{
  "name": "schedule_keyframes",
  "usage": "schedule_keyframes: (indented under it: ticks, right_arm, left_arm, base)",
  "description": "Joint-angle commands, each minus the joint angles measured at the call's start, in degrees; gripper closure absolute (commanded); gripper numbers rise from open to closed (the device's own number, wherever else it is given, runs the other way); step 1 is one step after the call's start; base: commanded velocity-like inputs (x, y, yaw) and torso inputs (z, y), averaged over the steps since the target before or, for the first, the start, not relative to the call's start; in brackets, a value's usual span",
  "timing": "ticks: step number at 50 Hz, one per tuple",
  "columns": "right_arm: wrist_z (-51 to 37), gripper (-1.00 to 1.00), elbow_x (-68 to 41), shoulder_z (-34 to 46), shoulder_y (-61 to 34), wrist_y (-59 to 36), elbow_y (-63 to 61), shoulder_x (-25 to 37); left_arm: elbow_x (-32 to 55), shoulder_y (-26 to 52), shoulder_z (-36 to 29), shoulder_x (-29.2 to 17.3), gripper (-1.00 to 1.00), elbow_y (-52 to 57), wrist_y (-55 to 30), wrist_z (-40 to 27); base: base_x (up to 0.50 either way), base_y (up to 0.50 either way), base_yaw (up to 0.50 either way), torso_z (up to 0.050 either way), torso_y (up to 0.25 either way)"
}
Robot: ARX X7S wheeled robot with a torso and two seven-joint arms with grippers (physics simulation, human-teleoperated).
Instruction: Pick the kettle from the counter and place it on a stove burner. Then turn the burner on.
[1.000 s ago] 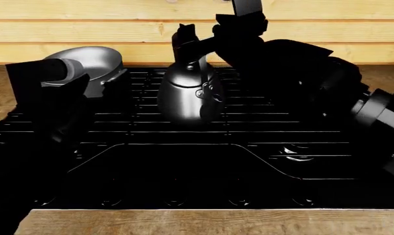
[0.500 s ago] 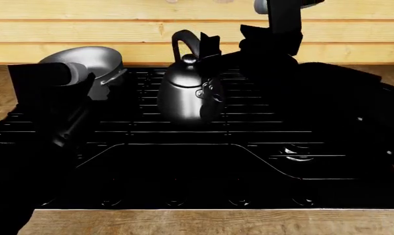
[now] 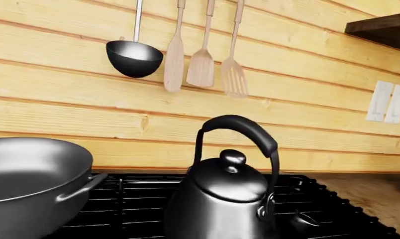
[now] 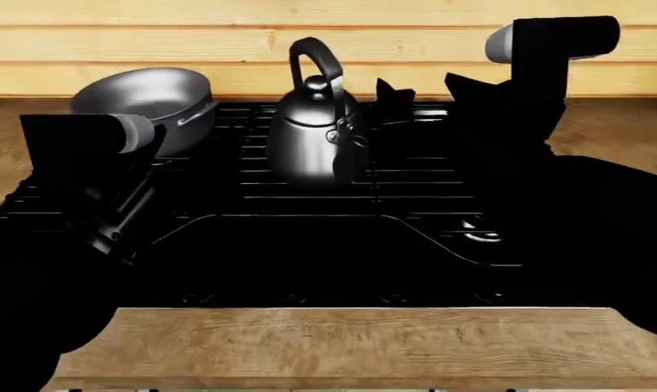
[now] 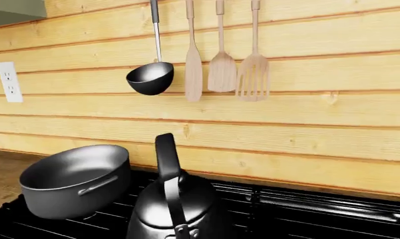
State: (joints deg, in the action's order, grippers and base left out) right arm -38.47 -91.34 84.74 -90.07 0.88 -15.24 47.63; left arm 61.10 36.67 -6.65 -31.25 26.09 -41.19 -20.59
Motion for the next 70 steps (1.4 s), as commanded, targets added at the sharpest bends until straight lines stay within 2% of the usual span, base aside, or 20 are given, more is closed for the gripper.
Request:
schedule_keyframes:
  ticks: [1, 6, 17, 46, 59, 70]
  right_arm:
    - [-2.0, -1.0, -0.1, -0.1, 1.4, 0.7, -3.1, 2.2]
    - [-2.0, -1.0, 0.2, -0.3, 1.8, 1.2, -3.1, 2.5]
    - [-2.3, -1.0, 0.5, -0.4, 2.1, 1.2, -3.0, 2.6]
    - [-1.6, -1.0, 1.1, -0.5, 3.0, 1.0, -2.4, 2.8]
    - [-3.0, -1.0, -0.5, -0.9, 2.9, 0.3, -2.8, 3.4]
    - [-9.7, -1.0, -4.6, 0.0, -0.1, -5.6, -10.2, 5.2]
  left_arm:
    - [0.0, -0.4, -0.1, -0.2, -1.0, 0.2, 0.3, 0.2]
    - [0.1, -0.4, -0.1, -0.2, -1.0, 0.3, 0.3, 0.1]
    - [0.0, -0.2, -0.4, -0.3, -1.0, 0.2, 0.5, 0.2]
    - [-1.3, 0.6, -2.1, 0.3, -1.0, -1.7, 0.9, 1.0]
    - [-1.3, 1.1, -2.5, 0.4, -1.0, -2.0, 0.8, 1.0]
    - [-1.9, 1.6, -3.5, 1.0, -1.0, -3.4, 1.3, 2.2]
  base:
    - [-0.5, 0.0, 0.0, 0.0, 0.0]
    - [-0.44, 0.0, 0.0, 0.0, 0.0]
    - [0.0, 0.0, 0.0, 0.0, 0.0]
    - [0.0, 0.5, 0.0, 0.0, 0.0]
    - [0.0, 0.0, 0.0, 0.0, 0.0]
    - [0.0, 0.0, 0.0, 0.0, 0.0]
